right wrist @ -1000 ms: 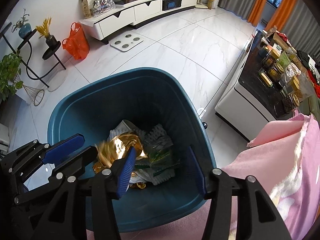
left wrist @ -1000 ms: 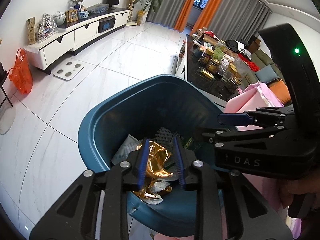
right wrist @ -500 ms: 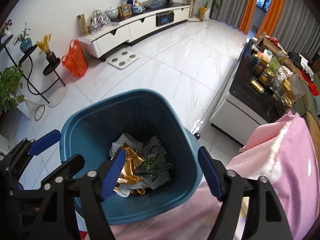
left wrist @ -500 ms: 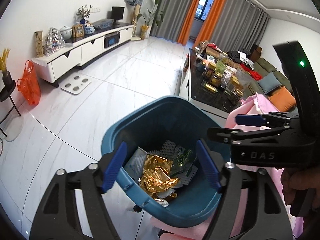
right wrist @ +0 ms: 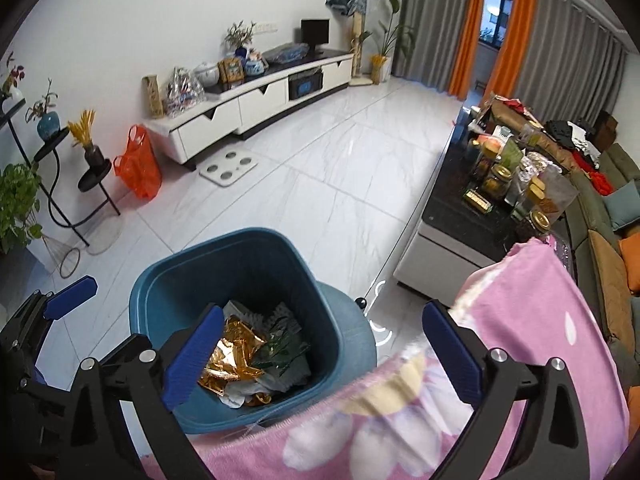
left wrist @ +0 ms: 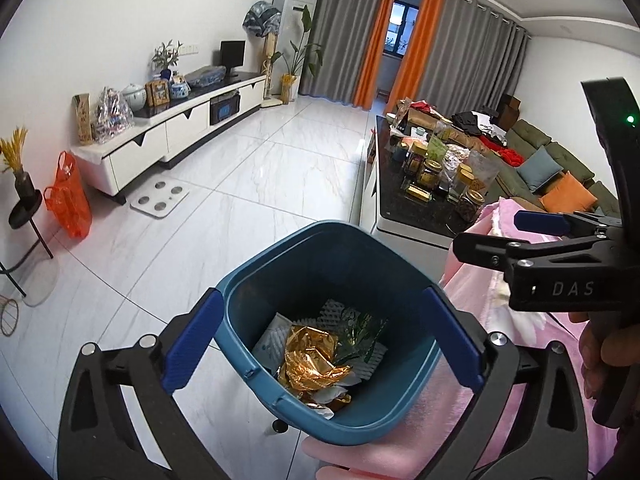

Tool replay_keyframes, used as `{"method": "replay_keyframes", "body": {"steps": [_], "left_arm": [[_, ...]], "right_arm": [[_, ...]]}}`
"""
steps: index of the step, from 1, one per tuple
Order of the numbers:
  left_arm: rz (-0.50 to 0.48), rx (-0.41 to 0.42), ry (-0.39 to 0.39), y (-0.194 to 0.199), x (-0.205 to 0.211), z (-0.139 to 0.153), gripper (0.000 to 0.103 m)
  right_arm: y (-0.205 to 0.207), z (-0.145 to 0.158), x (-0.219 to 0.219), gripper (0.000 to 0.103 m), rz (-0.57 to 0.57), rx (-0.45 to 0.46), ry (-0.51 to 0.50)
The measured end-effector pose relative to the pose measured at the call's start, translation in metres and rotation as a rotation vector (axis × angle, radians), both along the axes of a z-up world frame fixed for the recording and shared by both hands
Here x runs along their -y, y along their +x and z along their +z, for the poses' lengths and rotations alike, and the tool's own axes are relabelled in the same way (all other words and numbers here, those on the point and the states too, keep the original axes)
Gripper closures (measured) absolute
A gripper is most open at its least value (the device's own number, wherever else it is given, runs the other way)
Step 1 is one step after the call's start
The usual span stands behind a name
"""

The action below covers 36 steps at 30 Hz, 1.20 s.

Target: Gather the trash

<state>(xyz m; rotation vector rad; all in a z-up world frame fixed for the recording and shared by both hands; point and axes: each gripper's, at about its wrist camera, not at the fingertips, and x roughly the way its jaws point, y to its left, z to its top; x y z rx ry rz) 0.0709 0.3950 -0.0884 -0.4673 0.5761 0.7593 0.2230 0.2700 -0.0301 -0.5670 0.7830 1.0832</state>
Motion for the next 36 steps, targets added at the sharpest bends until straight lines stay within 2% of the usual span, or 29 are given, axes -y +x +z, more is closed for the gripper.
{"method": "replay_keyframes", "body": {"steps": [8, 19, 27, 36], "left_arm": [[-0.024, 0.01, 0.04, 0.004, 0.022, 0.027, 0.006], [-0.125, 0.027, 0.106, 0.026, 0.076, 0.06, 0.006], [-0.255, 0.04, 0.156, 0.052, 0.136, 0.079, 0.006], [-0.419, 0.053, 0.192, 0.071, 0.209, 0.083, 0.006]], "right_arm": [[0.008, 0.022, 0.037, 0.007, -0.045, 0.015, 0.079], [0.028, 0.041, 0.123, 0.007, -0.182, 0.031, 0.175], [0.035, 0.041, 0.2, 0.007, -0.317, 0.052, 0.229], [0.035, 0.037, 0.297, 0.007, -0.492, 0.09, 0.281]]}}
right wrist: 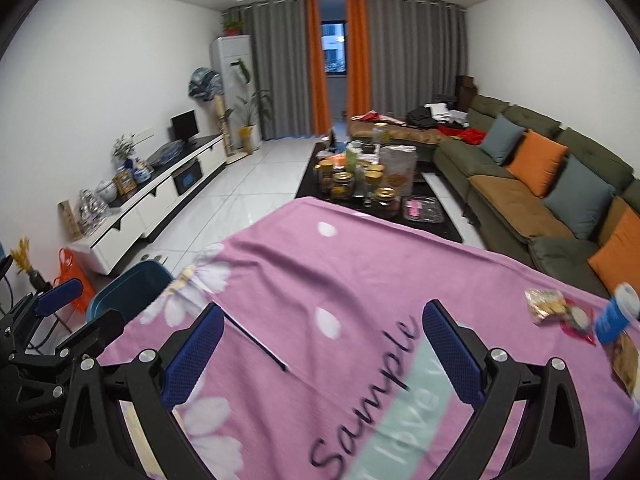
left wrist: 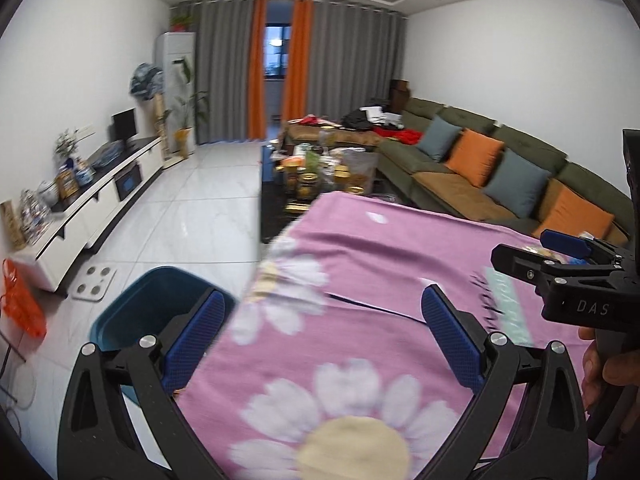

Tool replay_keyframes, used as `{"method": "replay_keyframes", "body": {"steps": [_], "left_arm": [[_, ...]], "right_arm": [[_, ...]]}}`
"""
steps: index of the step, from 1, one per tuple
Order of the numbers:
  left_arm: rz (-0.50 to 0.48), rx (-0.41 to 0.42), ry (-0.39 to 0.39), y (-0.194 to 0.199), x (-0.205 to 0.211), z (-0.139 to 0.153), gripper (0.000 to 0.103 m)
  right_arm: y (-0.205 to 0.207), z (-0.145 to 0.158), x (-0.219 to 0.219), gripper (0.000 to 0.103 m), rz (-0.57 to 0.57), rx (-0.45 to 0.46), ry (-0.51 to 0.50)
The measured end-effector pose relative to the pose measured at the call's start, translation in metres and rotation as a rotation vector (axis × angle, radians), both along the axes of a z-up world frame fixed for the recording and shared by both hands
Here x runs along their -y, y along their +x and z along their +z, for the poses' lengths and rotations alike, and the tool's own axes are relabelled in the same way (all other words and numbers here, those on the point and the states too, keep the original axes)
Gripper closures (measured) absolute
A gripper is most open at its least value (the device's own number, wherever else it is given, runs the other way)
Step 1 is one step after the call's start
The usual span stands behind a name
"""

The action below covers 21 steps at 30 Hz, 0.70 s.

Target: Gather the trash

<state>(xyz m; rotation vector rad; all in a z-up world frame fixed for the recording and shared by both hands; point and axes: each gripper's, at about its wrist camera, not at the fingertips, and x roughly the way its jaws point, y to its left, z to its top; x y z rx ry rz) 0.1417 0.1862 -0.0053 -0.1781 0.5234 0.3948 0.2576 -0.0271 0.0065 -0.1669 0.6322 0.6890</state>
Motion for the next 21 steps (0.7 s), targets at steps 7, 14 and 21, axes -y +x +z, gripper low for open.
{"method": "replay_keyframes", "body": {"steps": [7, 14, 21], "left_arm": [[-0.138, 0.017, 0.021, 0.006, 0.058, 0.0, 0.006], [-0.249, 0.06, 0.048, -0.002, 0.107, 0.006, 0.006], [-0.317, 0.111, 0.05, -0.027, 0.14, 0.016, 0.006]], "right_arm": [[-0.018, -0.002, 0.074, 0.007, -0.151, 0.046, 0.017], [-0.047, -0.002, 0.134, 0.007, -0.274, 0.084, 0.062], [-0.08, 0.001, 0.177, 0.007, -0.372, 0.129, 0.113]]}}
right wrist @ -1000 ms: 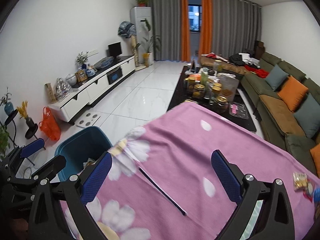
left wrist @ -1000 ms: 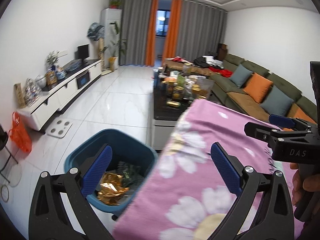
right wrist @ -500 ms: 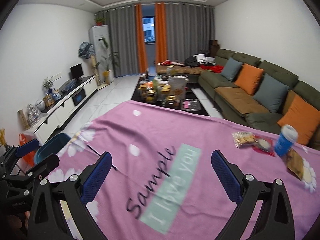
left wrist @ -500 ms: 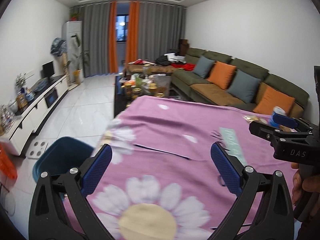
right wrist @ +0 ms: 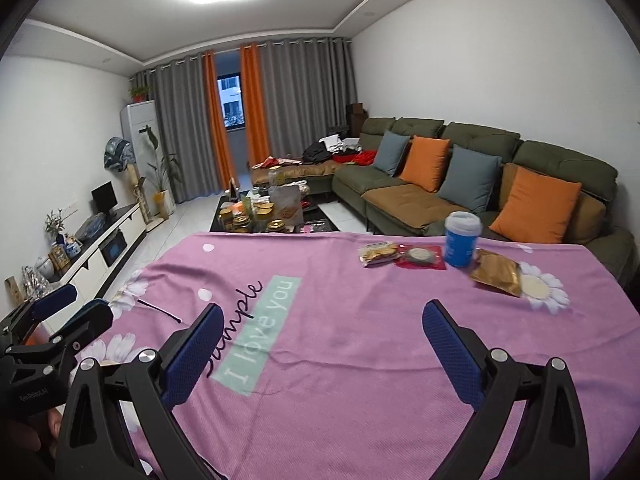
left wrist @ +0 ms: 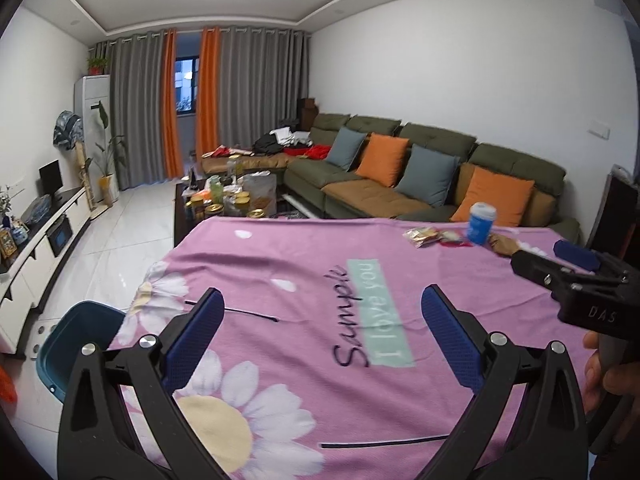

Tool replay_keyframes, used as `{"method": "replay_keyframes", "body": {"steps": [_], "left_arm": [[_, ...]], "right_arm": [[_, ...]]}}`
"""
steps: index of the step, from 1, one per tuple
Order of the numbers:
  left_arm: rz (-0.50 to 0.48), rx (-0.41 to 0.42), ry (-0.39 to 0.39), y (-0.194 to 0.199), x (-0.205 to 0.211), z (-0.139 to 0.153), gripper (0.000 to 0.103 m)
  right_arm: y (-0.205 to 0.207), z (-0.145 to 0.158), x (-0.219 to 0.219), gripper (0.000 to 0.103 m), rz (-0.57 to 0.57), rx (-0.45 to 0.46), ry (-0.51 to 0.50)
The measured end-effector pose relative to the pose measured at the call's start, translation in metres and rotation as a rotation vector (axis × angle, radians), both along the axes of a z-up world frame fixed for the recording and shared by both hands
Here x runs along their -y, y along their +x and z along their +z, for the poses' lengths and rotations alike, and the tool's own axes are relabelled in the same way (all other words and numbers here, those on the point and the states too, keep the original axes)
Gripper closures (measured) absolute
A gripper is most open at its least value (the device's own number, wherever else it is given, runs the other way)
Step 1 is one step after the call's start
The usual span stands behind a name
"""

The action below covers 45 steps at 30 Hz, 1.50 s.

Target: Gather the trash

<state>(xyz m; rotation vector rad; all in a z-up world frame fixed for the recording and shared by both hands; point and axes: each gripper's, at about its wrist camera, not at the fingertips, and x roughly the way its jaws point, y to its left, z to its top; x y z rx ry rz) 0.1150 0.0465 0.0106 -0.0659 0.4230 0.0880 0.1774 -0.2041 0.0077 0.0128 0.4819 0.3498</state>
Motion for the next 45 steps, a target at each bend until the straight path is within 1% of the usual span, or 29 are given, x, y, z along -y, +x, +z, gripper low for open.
{"method": "replay_keyframes", "body": {"steps": [8, 10, 16, 25, 28, 32, 35, 40, 45], "left_arm": [[-0.035, 0.056, -0.002, -0.024, 0.018, 0.015, 0.006], [-0.039, 0.067, 0.0, -0.027, 0.016, 0.019, 0.006], [-0.038, 0.096, 0.002, -0.041, 0.014, 0.018, 0.006], [-0.015, 0.16, 0.0, -0.072, 0.002, 0.013, 0.006], [0.003, 0.196, 0.009, -0.086, -0.003, 0.013, 0.006], [0.026, 0.232, 0.008, -0.101, -0.009, 0.013, 0.006], [0.033, 0.232, 0.006, -0.108, -0.012, 0.008, 0.006], [0.021, 0.243, 0.008, -0.116, -0.012, 0.006, 0.006], [0.012, 0.278, 0.027, -0.125, -0.008, 0.008, 0.006]], "right_arm": [[-0.032, 0.004, 0.014, 0.007, -0.049, 0.053, 0.011], [-0.04, 0.005, 0.014, 0.007, -0.065, 0.072, 0.001], [-0.062, 0.006, 0.011, 0.007, -0.098, 0.131, -0.008], [-0.092, 0.002, -0.004, 0.007, -0.083, 0.213, -0.031], [-0.102, 0.001, -0.01, 0.007, -0.065, 0.242, -0.052], [-0.112, -0.002, -0.014, 0.007, -0.043, 0.261, -0.061], [-0.119, -0.003, -0.014, 0.007, -0.047, 0.268, -0.052], [-0.127, -0.002, -0.013, 0.007, -0.051, 0.279, -0.037], [-0.135, -0.002, -0.012, 0.007, -0.053, 0.295, -0.027]]}}
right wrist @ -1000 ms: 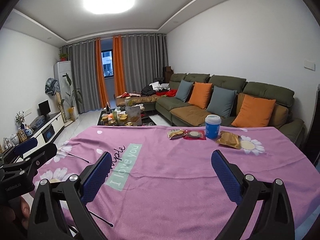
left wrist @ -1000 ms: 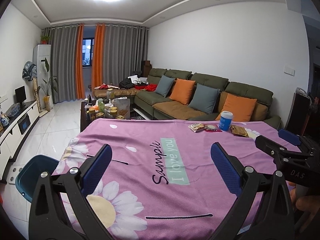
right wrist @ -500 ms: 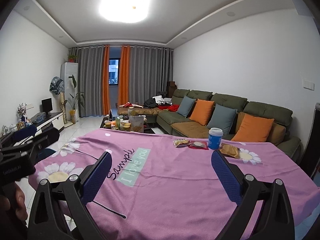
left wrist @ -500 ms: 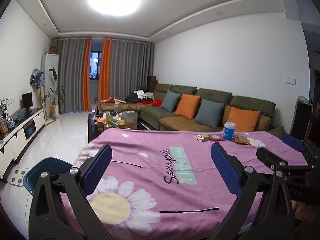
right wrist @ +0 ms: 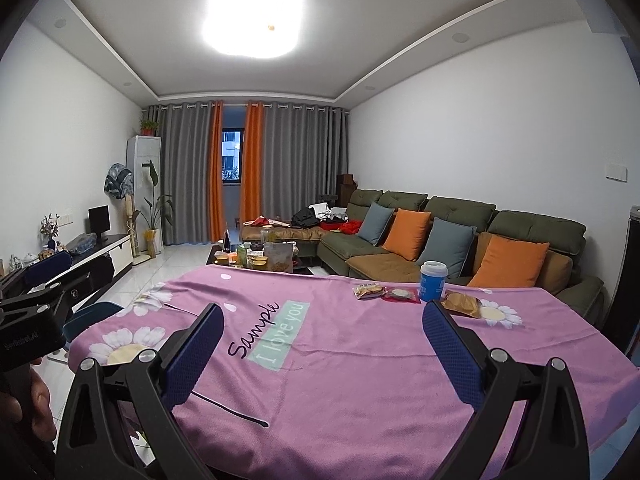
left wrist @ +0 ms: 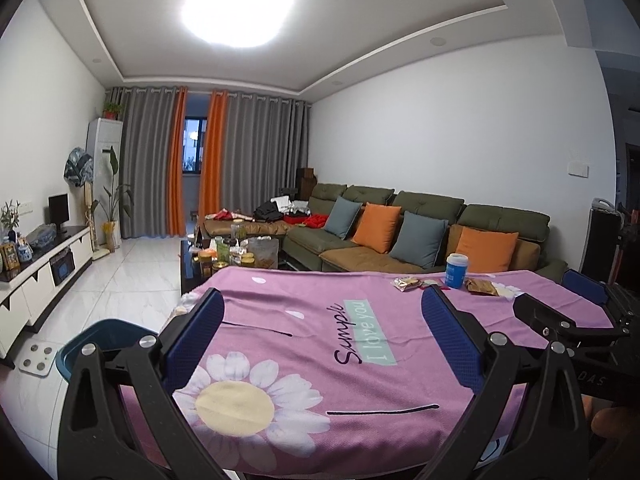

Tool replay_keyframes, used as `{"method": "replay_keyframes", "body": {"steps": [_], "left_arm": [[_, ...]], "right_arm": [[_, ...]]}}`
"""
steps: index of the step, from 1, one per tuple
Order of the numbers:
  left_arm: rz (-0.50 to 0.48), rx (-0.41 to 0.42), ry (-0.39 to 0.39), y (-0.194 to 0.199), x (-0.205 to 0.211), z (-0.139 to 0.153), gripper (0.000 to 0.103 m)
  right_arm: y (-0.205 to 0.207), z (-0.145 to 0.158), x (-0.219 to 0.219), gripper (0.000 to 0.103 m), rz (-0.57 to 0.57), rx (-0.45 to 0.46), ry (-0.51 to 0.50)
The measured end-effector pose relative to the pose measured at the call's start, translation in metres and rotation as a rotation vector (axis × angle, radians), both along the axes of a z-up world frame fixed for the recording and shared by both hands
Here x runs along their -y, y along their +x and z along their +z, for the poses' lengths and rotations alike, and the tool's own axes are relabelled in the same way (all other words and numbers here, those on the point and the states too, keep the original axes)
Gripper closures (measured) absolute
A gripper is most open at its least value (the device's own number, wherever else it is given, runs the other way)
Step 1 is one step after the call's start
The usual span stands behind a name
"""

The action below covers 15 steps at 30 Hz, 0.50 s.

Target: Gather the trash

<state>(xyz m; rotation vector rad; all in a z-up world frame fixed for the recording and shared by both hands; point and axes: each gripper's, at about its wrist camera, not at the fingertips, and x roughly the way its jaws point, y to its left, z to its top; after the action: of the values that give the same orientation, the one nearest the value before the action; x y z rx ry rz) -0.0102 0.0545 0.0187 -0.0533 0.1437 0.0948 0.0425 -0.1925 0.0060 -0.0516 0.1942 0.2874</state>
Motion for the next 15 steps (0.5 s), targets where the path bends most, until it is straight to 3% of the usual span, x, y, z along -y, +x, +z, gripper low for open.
{"method": "replay_keyframes", "body": {"steps": [15], "left_arm": [[-0.011, 0.036, 0.019, -0.016, 0.006, 0.006, 0.006]], "right_arm": [[-0.016, 0.005, 0.004, 0.007, -0.007, 0.036, 0.009]]}}
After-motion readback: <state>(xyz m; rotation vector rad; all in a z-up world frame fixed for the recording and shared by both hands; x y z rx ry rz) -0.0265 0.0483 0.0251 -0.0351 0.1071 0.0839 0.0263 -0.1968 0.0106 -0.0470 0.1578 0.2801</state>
